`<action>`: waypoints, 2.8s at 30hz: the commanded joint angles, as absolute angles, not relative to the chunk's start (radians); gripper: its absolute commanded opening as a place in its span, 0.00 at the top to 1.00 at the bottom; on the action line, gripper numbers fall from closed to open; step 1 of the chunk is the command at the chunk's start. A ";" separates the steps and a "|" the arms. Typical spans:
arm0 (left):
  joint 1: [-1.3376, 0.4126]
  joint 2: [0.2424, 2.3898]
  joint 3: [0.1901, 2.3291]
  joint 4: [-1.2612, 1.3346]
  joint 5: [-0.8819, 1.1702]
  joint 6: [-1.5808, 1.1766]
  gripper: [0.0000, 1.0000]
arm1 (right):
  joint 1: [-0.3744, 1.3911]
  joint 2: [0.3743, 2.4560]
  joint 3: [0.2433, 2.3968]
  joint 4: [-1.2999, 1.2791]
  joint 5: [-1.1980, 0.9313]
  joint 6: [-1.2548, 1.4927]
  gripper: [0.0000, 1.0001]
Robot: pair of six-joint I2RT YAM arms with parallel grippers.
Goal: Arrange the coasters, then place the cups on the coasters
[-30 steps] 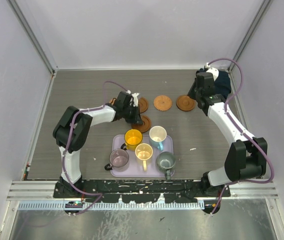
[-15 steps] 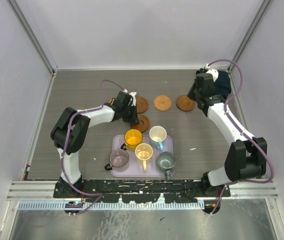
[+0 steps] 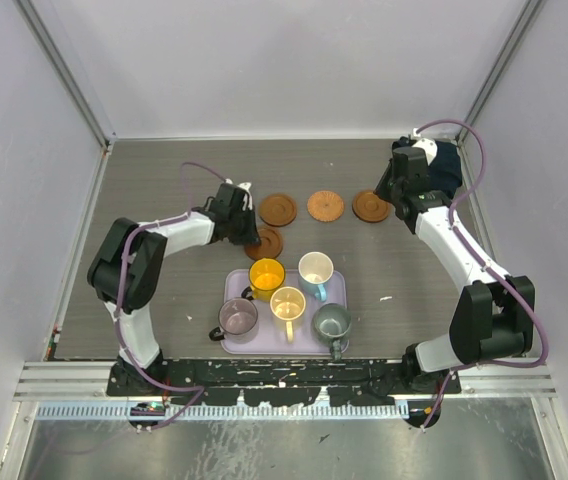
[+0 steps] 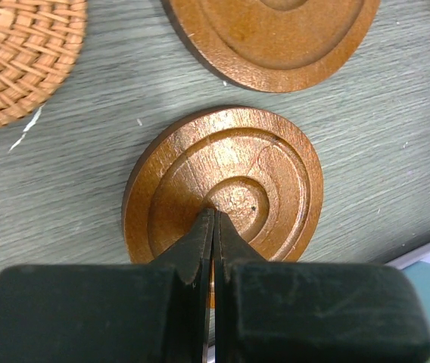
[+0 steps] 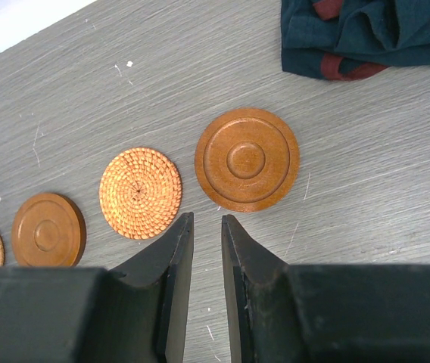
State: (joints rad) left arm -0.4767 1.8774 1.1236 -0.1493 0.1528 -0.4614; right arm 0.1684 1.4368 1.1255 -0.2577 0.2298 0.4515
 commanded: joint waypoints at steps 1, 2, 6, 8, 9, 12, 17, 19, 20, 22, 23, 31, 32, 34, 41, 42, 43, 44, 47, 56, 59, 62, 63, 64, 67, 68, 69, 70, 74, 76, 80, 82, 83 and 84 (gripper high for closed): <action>-0.433 1.899 1.053 -0.289 0.044 -0.460 1.00 | 0.172 1.388 1.134 -0.225 0.227 0.462 0.73; -0.426 1.898 1.047 -0.289 0.041 -0.464 1.00 | 0.172 1.388 1.134 -0.226 0.227 0.462 0.73; -0.401 1.889 1.019 -0.297 0.015 -0.468 1.00 | 0.172 1.385 1.134 -0.227 0.227 0.459 0.73; -0.381 1.880 1.003 -0.299 0.007 -0.471 1.00 | 0.172 1.387 1.135 -0.230 0.226 0.458 0.73; -0.371 1.877 0.994 -0.299 0.005 -0.473 1.00 | 0.171 1.388 1.134 -0.230 0.227 0.459 0.73; -0.344 1.861 0.962 -0.297 0.001 -0.481 1.00 | 0.172 1.388 1.134 -0.233 0.227 0.459 0.73; -0.311 1.812 0.931 -0.306 -0.027 -0.503 1.00 | 0.171 1.389 1.136 -0.237 0.226 0.459 0.73; -0.303 1.790 0.921 -0.314 -0.044 -0.520 1.00 | 0.172 1.389 1.140 -0.241 0.227 0.455 0.73; -0.297 1.779 0.918 -0.317 -0.049 -0.527 1.00 | 0.172 1.390 1.144 -0.245 0.227 0.454 0.73; -0.283 1.765 0.912 -0.321 -0.044 -0.542 1.00 | 0.171 1.391 1.150 -0.251 0.227 0.453 0.73; -0.280 1.759 0.912 -0.327 -0.045 -0.550 1.00 | 0.172 1.390 1.153 -0.253 0.227 0.453 0.73; -0.256 1.687 0.917 -0.427 -0.088 -0.576 1.00 | 0.172 1.384 1.157 -0.265 0.227 0.459 0.73; -0.253 1.677 0.918 -0.442 -0.097 -0.580 1.00 | 0.172 1.383 1.157 -0.266 0.227 0.460 0.73; -0.239 1.657 0.925 -0.460 -0.111 -0.588 0.99 | 0.172 1.384 1.155 -0.267 0.227 0.464 0.72; -0.135 1.658 0.953 -0.475 -0.078 -0.585 0.97 | 0.172 1.388 1.151 -0.273 0.177 0.468 0.72; -0.119 1.661 0.957 -0.473 -0.066 -0.586 0.96 | 0.171 1.388 1.152 -0.274 0.177 0.469 0.72; -0.105 1.668 0.965 -0.471 -0.055 -0.586 0.96 | 0.172 1.389 1.152 -0.276 0.175 0.469 0.72; -0.094 1.674 0.975 -0.470 -0.048 -0.586 0.95 | 0.172 1.390 1.150 -0.277 0.175 0.469 0.72; -0.073 1.705 1.019 -0.472 -0.035 -0.580 0.94 | 0.171 1.391 1.147 -0.278 0.173 0.469 0.72; -0.051 1.838 1.194 -0.477 0.000 -0.568 0.92 | 0.172 1.402 1.145 -0.280 0.172 0.468 0.72; -0.040 1.882 1.248 -0.480 -0.003 -0.569 0.91 | 0.172 1.404 1.143 -0.279 0.173 0.467 0.72; -0.025 1.925 1.300 -0.486 -0.002 -0.570 0.91 | 0.172 1.409 1.143 -0.280 0.175 0.463 0.72; -0.020 1.940 1.317 -0.488 0.000 -0.572 0.91 | 0.172 1.411 1.143 -0.280 0.175 0.463 0.72; -0.014 1.953 1.332 -0.491 0.001 -0.570 0.91 | 0.172 1.412 1.143 -0.281 0.176 0.463 0.72; 0.001 1.984 1.382 -0.498 0.002 -0.567 0.91 | 0.172 1.415 1.142 -0.281 0.176 0.463 0.72; 0.006 1.989 1.394 -0.499 0.004 -0.567 0.91 | 0.171 1.416 1.143 -0.281 0.177 0.463 0.72; 0.011 1.997 1.406 -0.497 0.008 -0.565 0.91 | 0.172 1.417 1.142 -0.279 0.177 0.463 0.72; 0.015 2.005 1.418 -0.497 0.012 -0.565 0.91 | 0.172 1.419 1.142 -0.279 0.177 0.464 0.72; 0.027 2.038 1.462 -0.489 0.041 -0.564 0.91 | 0.172 1.423 1.143 -0.278 0.176 0.465 0.72; 0.029 2.054 1.478 -0.480 0.061 -0.565 0.91 | 0.172 1.426 1.144 -0.277 0.176 0.467 0.73; 0.028 2.093 1.510 -0.461 0.106 -0.576 0.91 | 0.172 1.431 1.147 -0.276 0.178 0.467 0.73; 0.028 2.110 1.527 -0.457 0.124 -0.578 0.91 | 0.173 1.433 1.147 -0.276 0.179 0.468 0.73; 0.028 2.118 1.534 -0.454 0.129 -0.579 0.91 | 0.173 1.433 1.145 -0.276 0.179 0.467 0.73; 0.028 2.124 1.540 -0.454 0.132 -0.580 0.91 | 0.173 1.433 1.145 -0.276 0.179 0.466 0.73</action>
State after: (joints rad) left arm 0.0227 2.0781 1.5036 -0.4824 0.0902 -0.5846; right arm 0.1684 1.4334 1.1255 -0.3019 0.1768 0.4595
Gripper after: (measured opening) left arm 0.089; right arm 0.276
